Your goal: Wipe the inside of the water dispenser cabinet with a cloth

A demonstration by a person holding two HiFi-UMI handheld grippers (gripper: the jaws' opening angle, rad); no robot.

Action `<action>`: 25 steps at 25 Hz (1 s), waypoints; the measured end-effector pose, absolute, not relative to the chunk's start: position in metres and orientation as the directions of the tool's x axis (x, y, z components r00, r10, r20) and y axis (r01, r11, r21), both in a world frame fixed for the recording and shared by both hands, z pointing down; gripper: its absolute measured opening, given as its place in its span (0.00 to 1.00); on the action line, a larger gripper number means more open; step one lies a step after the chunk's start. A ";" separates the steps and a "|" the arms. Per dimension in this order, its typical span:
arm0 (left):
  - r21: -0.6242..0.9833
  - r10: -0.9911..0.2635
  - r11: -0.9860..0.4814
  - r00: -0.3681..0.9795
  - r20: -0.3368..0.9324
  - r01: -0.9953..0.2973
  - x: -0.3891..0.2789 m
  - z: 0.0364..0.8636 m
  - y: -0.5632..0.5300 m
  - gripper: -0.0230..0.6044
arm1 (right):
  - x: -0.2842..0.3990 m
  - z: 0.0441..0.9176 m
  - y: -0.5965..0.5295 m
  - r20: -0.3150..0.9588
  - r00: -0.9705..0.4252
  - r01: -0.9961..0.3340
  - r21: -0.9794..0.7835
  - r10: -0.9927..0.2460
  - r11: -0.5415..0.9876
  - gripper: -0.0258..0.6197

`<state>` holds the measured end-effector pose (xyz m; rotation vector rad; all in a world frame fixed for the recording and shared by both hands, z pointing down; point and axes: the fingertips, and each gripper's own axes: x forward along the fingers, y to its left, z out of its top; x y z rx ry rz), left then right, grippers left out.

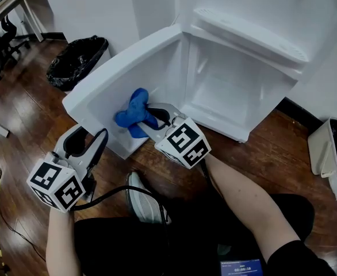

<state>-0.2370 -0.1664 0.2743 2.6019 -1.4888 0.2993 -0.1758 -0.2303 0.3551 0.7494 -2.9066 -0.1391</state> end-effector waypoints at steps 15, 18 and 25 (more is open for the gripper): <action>0.036 -0.817 -0.534 0.526 0.235 -0.845 -0.231 0.274 -0.163 0.34 | -0.075 0.371 -0.303 0.130 -0.473 -0.875 0.050 -0.872 0.482 0.21; 0.037 -0.819 -0.531 0.524 0.233 -0.847 -0.231 0.274 -0.164 0.33 | -0.118 0.372 -0.283 0.118 -0.596 -0.797 0.038 -0.794 0.603 0.21; 0.041 -0.824 -0.524 0.518 0.230 -0.851 -0.234 0.274 -0.165 0.34 | -0.208 0.363 -0.193 0.023 -0.855 -0.518 -0.018 -0.518 0.855 0.21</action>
